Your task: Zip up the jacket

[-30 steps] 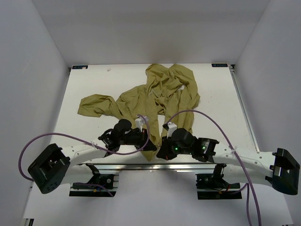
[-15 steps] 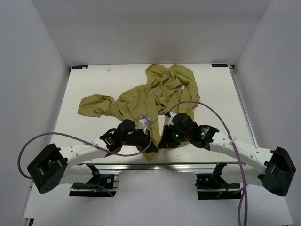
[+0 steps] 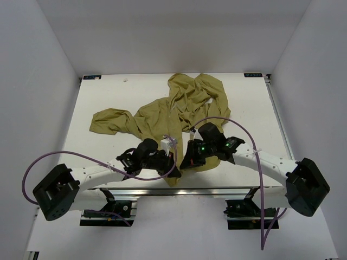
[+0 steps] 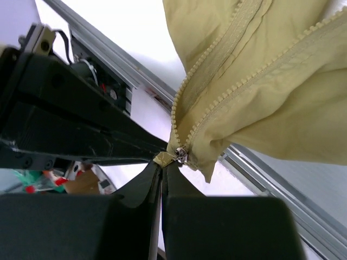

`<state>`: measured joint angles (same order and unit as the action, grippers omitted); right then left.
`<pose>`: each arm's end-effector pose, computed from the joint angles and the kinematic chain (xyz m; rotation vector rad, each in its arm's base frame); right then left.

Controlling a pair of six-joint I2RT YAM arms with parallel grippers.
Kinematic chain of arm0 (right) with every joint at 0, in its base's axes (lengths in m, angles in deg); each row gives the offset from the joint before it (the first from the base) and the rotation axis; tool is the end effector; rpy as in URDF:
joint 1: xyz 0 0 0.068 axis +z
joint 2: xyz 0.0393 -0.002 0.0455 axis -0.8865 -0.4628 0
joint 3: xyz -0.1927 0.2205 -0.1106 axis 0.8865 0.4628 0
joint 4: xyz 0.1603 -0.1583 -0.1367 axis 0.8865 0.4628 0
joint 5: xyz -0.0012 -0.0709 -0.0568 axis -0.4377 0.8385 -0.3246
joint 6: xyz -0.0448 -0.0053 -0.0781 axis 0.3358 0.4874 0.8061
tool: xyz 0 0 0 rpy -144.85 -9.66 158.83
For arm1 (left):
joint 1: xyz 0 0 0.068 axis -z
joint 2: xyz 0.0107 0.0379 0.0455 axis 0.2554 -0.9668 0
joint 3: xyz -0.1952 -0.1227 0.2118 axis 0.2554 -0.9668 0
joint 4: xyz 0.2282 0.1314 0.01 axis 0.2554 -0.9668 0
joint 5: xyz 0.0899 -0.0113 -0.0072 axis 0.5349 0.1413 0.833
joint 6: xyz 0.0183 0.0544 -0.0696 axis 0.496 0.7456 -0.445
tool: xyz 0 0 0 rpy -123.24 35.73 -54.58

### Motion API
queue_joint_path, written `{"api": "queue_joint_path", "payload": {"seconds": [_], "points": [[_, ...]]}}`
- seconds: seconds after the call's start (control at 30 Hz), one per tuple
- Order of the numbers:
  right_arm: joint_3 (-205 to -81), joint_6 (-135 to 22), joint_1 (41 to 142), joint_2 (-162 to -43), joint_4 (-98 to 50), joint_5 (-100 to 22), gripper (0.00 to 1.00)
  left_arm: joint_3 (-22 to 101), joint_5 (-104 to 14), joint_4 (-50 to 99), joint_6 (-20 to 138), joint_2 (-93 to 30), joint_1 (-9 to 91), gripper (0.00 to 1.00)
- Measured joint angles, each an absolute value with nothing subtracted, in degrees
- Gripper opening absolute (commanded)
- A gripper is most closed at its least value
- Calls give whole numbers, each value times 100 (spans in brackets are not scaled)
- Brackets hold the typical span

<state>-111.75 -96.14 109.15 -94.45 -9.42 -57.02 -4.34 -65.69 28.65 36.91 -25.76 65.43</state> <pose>0.1681 0.2292 0.2366 -0.2580 2.6374 1.2165 0.1326 -0.2236 0.1982 0.6781 2.3526 -1.3172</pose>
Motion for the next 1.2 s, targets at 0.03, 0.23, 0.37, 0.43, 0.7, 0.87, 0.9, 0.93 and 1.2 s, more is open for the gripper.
{"api": "queue_joint_path", "payload": {"seconds": [0.03, 0.23, 0.37, 0.43, 0.7, 0.87, 0.9, 0.93, 1.2], "points": [[-11175, -9655, 10871, -9475, -966, -5728, 0, -434, -6556, 2849, 3693, -2576, 6543, 0], [-11135, -10230, 10766, -9559, -1218, -5536, 0, -447, -6436, 2801, 3684, -2563, 6547, 0], [-11063, -10554, 10773, -9556, -1386, -5158, 0, -486, -6256, 2777, 3649, -2417, 6595, 0], [-11063, -10564, 10797, -9515, -1421, -5025, 0, -506, -6165, 2771, 3645, -2314, 6619, 0], [-11109, -9399, 10830, -9279, -1506, -5280, 0, -390, -5767, 2253, 3798, -1864, 6681, 0], [-11133, -8822, 10716, -9281, -1578, -5724, 0, 25, -5435, 1381, 4106, -1811, 6803, 46], [-11133, -8801, 10677, -9281, -1620, -5766, 0, 52, -5330, 1245, 4124, -1796, 6823, 53], [-11133, -8783, 10653, -9281, -1648, -5796, 0, 54, -5234, 1120, 4137, -1772, 6829, 57], [-11347, -8796, 10605, -9285, -1572, -5899, 0, 54, -4490, 747, 4550, -1036, 6934, 98]]}}
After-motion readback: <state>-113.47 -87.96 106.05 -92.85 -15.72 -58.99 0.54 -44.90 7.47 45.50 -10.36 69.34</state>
